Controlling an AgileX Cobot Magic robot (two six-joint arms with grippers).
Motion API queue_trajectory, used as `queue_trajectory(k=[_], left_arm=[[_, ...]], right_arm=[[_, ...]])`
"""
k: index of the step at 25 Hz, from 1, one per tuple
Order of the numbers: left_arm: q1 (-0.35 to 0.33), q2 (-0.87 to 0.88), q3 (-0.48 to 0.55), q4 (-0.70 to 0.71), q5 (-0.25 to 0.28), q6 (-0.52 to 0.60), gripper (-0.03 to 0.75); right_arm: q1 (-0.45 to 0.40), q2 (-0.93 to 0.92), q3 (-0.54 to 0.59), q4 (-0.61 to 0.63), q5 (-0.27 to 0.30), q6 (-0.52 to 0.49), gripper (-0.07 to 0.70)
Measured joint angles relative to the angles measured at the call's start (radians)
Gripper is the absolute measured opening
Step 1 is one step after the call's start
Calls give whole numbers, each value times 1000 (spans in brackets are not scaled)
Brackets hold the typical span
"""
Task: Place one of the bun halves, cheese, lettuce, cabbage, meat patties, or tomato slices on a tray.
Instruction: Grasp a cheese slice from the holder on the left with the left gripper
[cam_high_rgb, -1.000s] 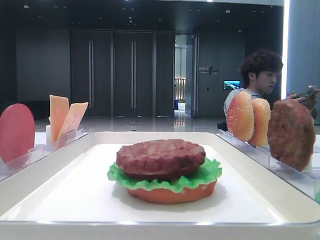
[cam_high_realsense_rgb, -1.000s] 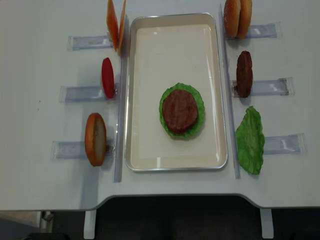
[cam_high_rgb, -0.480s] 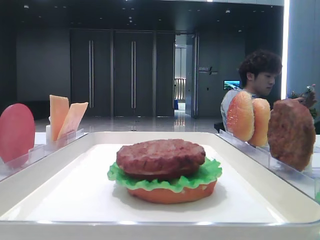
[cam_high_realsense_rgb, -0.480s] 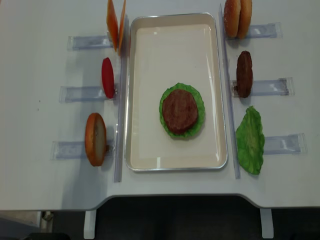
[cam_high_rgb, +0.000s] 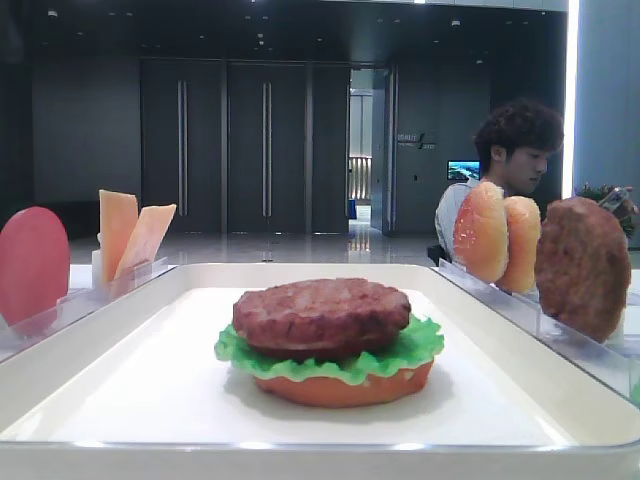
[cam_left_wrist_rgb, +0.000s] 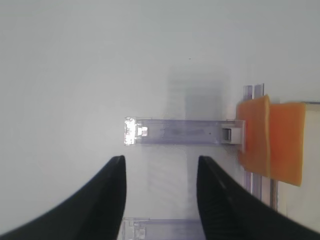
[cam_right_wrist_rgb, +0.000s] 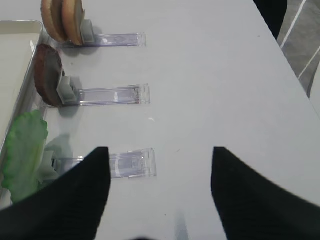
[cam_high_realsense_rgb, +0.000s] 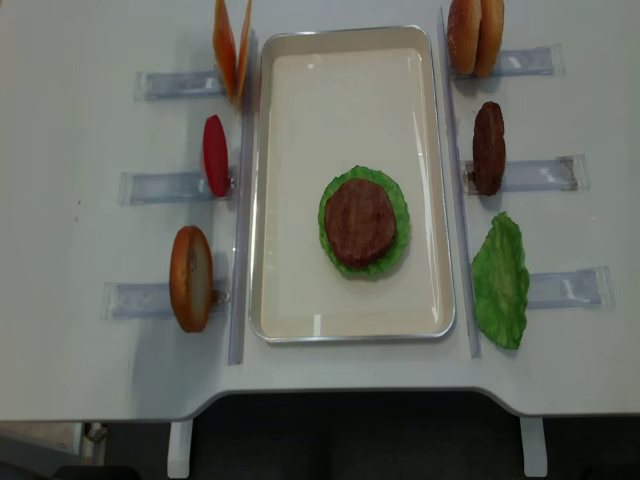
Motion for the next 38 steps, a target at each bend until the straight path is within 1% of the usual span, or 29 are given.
queue_trajectory(k=[4, 12, 16, 28, 35, 38], left_arm=[[-43, 40, -5, 28, 0, -20, 358], [-72, 72, -5, 53, 0, -85, 369], [-119, 72, -5, 61, 0, -110, 384], [-283, 72, -5, 91, 0, -235, 387], [-352, 126, -7, 114, -2, -285, 387], [-366, 152, -7, 128, -2, -303, 387]], right_arm=[[0, 0, 0, 0, 0, 0, 420], [0, 0, 0, 0, 0, 0, 420], [0, 0, 0, 0, 0, 0, 420], [0, 0, 0, 0, 0, 0, 420], [0, 0, 0, 0, 0, 0, 420], [0, 0, 0, 0, 0, 0, 420]])
